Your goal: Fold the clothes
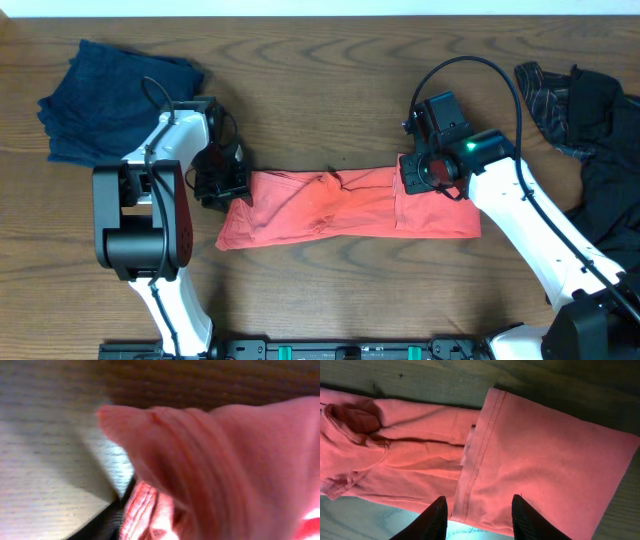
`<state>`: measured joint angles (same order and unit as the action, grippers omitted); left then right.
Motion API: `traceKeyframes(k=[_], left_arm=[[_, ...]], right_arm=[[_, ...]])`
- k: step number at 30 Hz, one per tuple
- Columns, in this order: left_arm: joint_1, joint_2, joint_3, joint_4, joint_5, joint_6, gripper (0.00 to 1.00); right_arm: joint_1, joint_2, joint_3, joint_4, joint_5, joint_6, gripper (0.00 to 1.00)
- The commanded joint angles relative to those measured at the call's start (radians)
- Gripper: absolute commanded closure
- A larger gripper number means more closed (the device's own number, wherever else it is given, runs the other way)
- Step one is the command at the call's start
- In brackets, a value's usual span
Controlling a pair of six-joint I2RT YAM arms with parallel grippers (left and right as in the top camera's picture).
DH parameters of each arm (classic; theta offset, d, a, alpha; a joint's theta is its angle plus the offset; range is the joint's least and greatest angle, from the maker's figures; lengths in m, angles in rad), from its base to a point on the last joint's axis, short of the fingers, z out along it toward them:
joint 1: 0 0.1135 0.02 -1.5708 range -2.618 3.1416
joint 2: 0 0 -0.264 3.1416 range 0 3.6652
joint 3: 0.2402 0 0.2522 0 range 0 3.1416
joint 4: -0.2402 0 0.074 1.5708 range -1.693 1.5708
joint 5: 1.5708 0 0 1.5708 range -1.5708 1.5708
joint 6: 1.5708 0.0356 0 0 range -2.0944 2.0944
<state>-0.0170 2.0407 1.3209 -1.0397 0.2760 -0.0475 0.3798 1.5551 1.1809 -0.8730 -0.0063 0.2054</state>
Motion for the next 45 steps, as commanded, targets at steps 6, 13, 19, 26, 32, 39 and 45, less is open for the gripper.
traceKeyframes(k=[6, 13, 19, 26, 32, 39, 45], left_arm=[[-0.014, 0.022, -0.006, 0.002, 0.000, 0.018, 0.94], [0.032, -0.011, 0.074, -0.102, -0.165, -0.037, 0.94], [0.105, -0.071, 0.229, -0.232, -0.278, -0.085, 0.94], [0.093, -0.122, 0.419, -0.418, -0.116, -0.112, 0.94], [-0.060, -0.154, 0.473, -0.417, 0.121, -0.131, 0.94], [-0.343, -0.150, 0.463, -0.292, 0.124, -0.197, 0.94], [-0.532, -0.137, 0.454, -0.123, 0.103, -0.294, 0.94]], right_arm=[[-0.016, -0.001, 0.010, -0.026, 0.086, 0.040, 0.62], [-0.103, -0.001, 0.010, -0.089, 0.209, 0.097, 0.61], [-0.211, -0.001, 0.009, -0.109, 0.209, 0.052, 0.60], [-0.264, -0.001, 0.006, -0.130, 0.212, 0.036, 0.60], [-0.290, -0.001, 0.006, -0.133, 0.212, 0.032, 0.60], [-0.290, -0.001, 0.006, -0.142, 0.211, 0.032, 0.60], [-0.290, -0.001, 0.006, -0.146, 0.211, 0.028, 0.60]])
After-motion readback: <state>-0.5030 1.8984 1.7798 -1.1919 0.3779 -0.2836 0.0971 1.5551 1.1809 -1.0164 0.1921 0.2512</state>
